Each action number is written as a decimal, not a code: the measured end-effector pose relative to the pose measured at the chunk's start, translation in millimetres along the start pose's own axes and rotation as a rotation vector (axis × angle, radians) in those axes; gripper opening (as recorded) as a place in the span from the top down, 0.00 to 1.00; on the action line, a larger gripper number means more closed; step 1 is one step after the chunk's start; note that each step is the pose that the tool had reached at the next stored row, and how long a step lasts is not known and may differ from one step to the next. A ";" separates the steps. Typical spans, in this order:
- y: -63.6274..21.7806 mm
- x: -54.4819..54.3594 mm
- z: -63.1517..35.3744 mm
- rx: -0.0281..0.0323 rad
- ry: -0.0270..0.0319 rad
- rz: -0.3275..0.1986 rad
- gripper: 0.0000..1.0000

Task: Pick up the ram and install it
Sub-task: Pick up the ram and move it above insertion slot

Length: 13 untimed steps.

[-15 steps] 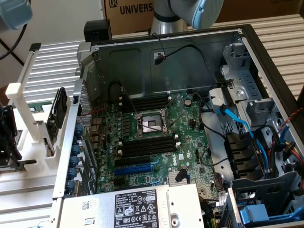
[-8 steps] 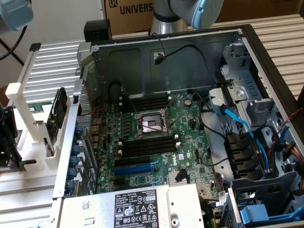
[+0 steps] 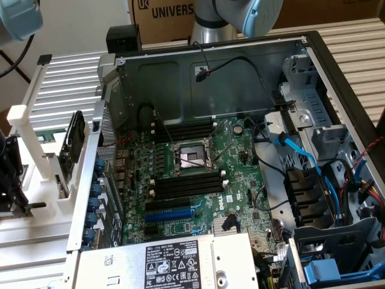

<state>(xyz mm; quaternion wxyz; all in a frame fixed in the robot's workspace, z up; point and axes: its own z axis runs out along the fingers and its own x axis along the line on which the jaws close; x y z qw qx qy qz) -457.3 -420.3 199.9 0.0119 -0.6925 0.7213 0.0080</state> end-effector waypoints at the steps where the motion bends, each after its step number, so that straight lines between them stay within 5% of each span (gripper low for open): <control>1: 0.0 0.0 0.0 0.0000 0.0000 0.000 0.76; 13: 0.0 0.0 0.0 0.0000 0.0000 0.000 0.88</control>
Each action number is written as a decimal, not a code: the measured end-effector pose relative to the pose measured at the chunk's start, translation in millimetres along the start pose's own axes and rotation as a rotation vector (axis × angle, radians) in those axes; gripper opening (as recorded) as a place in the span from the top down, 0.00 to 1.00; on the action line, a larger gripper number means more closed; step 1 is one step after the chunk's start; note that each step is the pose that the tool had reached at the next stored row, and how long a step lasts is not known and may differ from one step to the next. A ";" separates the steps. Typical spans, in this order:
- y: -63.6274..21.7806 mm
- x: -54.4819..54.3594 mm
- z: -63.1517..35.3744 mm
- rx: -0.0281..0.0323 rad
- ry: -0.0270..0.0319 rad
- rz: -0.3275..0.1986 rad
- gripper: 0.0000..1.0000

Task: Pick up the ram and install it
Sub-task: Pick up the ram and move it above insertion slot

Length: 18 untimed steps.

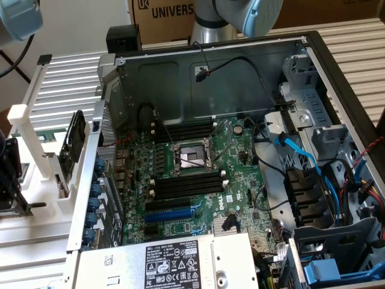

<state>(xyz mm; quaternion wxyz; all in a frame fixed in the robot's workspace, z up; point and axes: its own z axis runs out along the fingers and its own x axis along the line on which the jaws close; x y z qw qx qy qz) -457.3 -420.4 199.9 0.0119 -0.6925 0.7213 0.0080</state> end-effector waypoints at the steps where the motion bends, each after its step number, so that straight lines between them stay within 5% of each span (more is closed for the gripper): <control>1: 0.0 0.0 0.0 0.0001 0.0000 0.000 0.88; 8: 0.1 -2.2 -11.1 0.0003 0.0050 0.000 0.88; 17: 0.2 -3.2 -33.8 0.0016 0.0357 0.004 0.88; 18: 0.1 -3.6 -44.3 0.0021 0.0450 0.007 0.88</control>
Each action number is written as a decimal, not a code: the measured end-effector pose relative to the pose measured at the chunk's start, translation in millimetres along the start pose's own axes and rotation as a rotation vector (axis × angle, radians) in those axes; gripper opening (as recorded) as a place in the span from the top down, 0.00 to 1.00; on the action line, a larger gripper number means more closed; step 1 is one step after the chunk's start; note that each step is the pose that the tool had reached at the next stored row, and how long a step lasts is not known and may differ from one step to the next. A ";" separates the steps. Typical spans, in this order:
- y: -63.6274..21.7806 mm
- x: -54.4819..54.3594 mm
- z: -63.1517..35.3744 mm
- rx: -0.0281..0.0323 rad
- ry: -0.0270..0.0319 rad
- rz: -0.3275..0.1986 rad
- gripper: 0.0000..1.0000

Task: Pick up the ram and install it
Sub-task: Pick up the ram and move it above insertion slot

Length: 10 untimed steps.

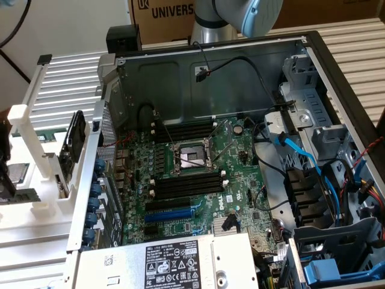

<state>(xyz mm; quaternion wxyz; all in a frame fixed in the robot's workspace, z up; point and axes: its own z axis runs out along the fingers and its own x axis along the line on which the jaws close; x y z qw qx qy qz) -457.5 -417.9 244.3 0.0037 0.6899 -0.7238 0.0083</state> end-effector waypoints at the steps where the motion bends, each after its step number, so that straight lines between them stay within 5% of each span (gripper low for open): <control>1: 0.0 0.0 -2.9 0.0000 0.0023 0.001 0.88; 10: -0.2 0.4 -38.4 0.0001 0.0087 0.013 0.88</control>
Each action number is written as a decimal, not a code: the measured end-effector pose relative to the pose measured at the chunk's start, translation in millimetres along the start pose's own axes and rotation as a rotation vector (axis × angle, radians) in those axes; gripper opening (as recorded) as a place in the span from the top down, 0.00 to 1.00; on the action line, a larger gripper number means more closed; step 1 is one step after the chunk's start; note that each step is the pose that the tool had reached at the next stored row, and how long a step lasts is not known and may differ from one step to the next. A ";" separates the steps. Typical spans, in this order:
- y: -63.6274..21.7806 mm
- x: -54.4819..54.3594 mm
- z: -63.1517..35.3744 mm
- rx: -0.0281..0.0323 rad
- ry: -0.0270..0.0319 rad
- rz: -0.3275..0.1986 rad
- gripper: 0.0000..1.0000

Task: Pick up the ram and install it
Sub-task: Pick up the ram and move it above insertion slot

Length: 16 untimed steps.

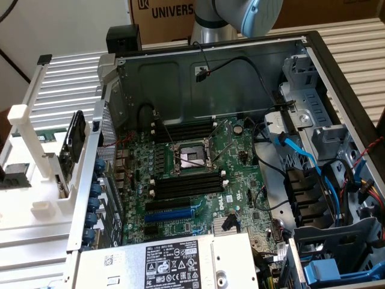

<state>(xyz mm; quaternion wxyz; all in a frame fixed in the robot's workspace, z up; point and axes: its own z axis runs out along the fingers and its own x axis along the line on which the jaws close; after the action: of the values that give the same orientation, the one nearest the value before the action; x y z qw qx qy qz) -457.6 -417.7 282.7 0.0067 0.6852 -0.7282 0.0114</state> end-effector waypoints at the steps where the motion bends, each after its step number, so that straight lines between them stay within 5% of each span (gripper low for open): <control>1: 0.0 0.1 -3.5 0.0000 0.0008 0.003 0.88; 8: -1.0 0.6 -28.5 0.0000 0.0141 0.029 0.88; 10: -3.3 0.7 -37.2 0.0006 0.0206 0.030 0.88; 12: -4.1 0.8 -39.4 0.0013 0.0334 0.037 0.88; 16: -4.1 0.6 -39.5 0.0017 0.0342 0.051 0.88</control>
<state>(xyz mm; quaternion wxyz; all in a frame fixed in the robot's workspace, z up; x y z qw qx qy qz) -453.7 -417.6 322.2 0.0183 0.6660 -0.7454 0.0239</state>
